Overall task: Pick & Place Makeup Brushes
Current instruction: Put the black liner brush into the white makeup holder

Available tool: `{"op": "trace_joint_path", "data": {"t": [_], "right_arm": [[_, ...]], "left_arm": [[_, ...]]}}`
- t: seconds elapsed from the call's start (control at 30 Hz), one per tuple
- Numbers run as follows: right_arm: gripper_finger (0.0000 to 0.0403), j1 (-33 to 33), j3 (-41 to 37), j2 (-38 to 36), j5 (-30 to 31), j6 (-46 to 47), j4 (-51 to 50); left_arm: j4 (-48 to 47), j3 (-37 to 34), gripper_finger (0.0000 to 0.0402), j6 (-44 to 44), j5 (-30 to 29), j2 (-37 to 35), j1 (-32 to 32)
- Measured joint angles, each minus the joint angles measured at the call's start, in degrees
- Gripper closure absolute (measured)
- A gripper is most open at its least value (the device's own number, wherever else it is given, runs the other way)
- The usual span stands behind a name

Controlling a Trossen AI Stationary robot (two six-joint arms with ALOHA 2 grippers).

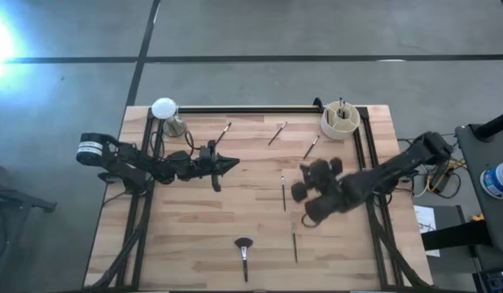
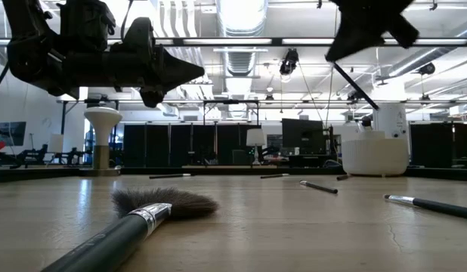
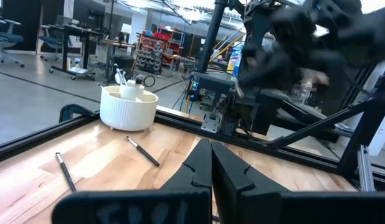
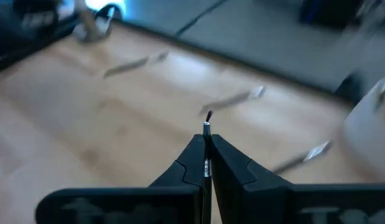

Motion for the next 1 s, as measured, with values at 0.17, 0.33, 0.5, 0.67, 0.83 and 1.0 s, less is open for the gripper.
{"op": "trace_joint_path", "data": {"t": [0.17, 0.33, 0.5, 0.67, 0.83, 1.0], "right_arm": [[0.0390, -8.60, -0.31, -6.63, 6.03, -14.01, 0.56], [0.0390, -19.84, -0.79, -11.33, 8.86, -28.03, 2.33], [0.0390, -32.41, -2.53, -13.61, 5.61, -45.45, 11.00], [0.0390, -44.51, -7.76, -15.44, -13.15, -65.52, 30.00], [0.0390, -54.08, -11.83, -15.84, -26.43, -73.96, 39.71], [0.0390, -60.90, -17.23, -15.48, -29.60, -77.34, 49.13]], "left_arm": [[-0.15, 0.00, 0.0401, 0.05, 0.00, 0.00, 0.01], [-0.15, 0.00, 0.0402, 0.33, 0.00, 0.00, 0.02], [-0.17, 0.00, 0.0402, 0.40, 0.00, 0.00, 0.04], [-0.15, 0.00, 0.0402, 0.44, 0.00, 0.00, 0.15], [-0.15, 0.00, 0.0402, 0.47, 0.00, 0.00, 0.15], [-0.15, 0.00, 0.0402, 0.57, 0.00, 0.00, 0.17]]}}
